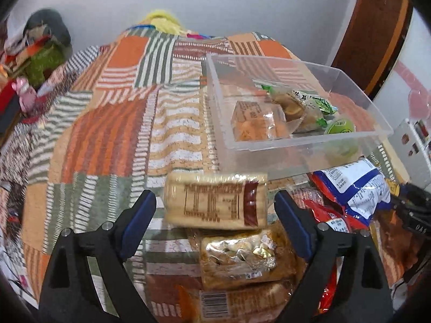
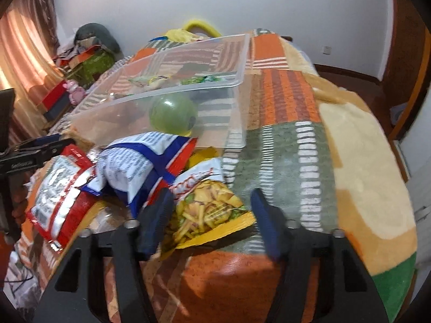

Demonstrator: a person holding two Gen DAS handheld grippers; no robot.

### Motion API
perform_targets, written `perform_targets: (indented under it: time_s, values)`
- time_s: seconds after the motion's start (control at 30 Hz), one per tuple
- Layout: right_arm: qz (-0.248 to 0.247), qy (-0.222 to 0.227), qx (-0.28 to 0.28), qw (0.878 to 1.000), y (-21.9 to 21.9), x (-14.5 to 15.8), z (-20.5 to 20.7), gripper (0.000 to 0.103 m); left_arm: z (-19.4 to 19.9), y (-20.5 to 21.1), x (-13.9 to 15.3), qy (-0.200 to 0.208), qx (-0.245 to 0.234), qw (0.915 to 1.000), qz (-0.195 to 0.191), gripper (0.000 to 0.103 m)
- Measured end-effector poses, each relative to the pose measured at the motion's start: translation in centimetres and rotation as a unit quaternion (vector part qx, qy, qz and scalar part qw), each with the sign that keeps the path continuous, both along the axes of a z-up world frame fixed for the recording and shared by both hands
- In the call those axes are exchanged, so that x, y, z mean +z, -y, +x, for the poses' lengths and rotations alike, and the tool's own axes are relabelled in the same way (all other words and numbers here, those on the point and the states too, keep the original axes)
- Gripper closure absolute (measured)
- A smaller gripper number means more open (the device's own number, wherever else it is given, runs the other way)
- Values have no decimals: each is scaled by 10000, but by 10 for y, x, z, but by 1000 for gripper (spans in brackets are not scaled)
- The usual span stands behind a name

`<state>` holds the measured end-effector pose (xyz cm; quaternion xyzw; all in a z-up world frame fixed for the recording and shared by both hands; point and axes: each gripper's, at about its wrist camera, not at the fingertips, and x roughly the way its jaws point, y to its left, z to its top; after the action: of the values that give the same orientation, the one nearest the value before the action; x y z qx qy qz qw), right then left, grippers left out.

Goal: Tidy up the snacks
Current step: 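Grasp the wrapped biscuit pack with the left tool while the right tool grasps the yellow chip bag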

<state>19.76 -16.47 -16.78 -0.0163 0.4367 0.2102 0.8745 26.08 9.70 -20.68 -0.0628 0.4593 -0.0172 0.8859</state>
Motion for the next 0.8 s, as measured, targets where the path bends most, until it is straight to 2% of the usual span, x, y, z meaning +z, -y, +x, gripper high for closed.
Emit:
perform_targets:
  time_s: [0.1, 0.17, 0.2, 0.23, 0.5, 0.8]
  values:
    - [54, 19, 28, 10000, 0, -1, -1, 59, 5, -1, -7, -62, 26, 10000, -36, 13]
    - [195, -41, 88, 9998, -1, -1, -1, 70, 7, 0, -9, -42, 28, 10000, -55, 13]
    - [236, -56, 94, 9997, -1, -2, -2, 71, 8, 0, -10, -26, 28, 10000, -91, 15]
    - [225, -44, 91, 9997, -2, -2, -2, 77, 9, 0, -10, -3, 29, 9999, -118, 20]
    - [-15, 227, -17, 9997, -2, 8, -8, 81, -2, 1, -3, 127, 22, 9999, 49, 22]
    - [-33, 461, -309, 9985, 14, 26, -9, 83, -27, -7, 41, 550, 76, 9985, 8, 22]
